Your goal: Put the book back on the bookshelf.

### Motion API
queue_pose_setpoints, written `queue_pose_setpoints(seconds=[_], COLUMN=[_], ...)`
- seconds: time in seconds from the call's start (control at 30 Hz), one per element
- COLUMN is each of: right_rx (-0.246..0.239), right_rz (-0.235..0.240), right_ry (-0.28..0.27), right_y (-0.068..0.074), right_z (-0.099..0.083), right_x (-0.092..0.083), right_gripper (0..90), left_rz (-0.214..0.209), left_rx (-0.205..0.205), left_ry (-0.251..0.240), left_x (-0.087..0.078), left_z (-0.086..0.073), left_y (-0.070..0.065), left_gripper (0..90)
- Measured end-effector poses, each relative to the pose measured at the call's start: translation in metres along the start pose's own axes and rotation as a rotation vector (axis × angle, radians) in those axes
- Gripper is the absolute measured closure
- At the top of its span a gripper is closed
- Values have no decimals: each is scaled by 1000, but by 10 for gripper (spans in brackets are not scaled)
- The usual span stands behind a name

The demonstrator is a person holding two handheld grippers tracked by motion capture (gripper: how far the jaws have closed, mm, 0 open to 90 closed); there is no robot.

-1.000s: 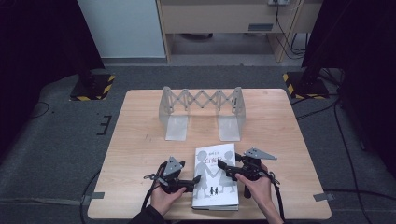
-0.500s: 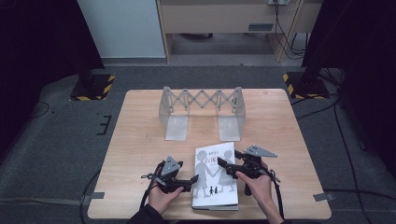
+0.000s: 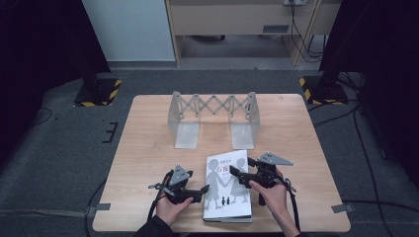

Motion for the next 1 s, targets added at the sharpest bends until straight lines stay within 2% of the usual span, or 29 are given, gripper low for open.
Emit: queue_pose_setpoints(seconds=[0.13,0.27,0.4,0.5,0.63,0.83,1.0], right_rx=[13,9,36,34,45,39,35], right_rz=[4,-11,2,-2,6,18,7], right_ry=[-8,7,2,-1,22,51,59], right_y=[2,3,4,5,7,1,-4], right_z=[1,-4,-9,-11,-18,-17,-15], right_x=[0,2,3,4,4,-1,-2], right_gripper=[212,207,209,208,211,234,234], left_rz=[-4,-6,-8,-6,-7,-9,-5], left_rx=[-3,-9,-12,-11,-14,-13,-11], left_ry=[2,2,0,-1,0,0,2], left_x=[0,1,1,1,1,0,0], left_z=[0,-1,-2,-2,-2,-2,-2], left_y=[0,0,1,0,0,0,1], left_gripper=[146,144,143,142,141,139,139])
Point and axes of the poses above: each handheld gripper's, and its own axes: x roughly forward along the jaws, z roughly out of its top, y roughly to its left, the point moved 1 cm from there along x, roughly forward along the jaws, and after that the axes turned 3 degrees about -x, right-handed, at the moved point
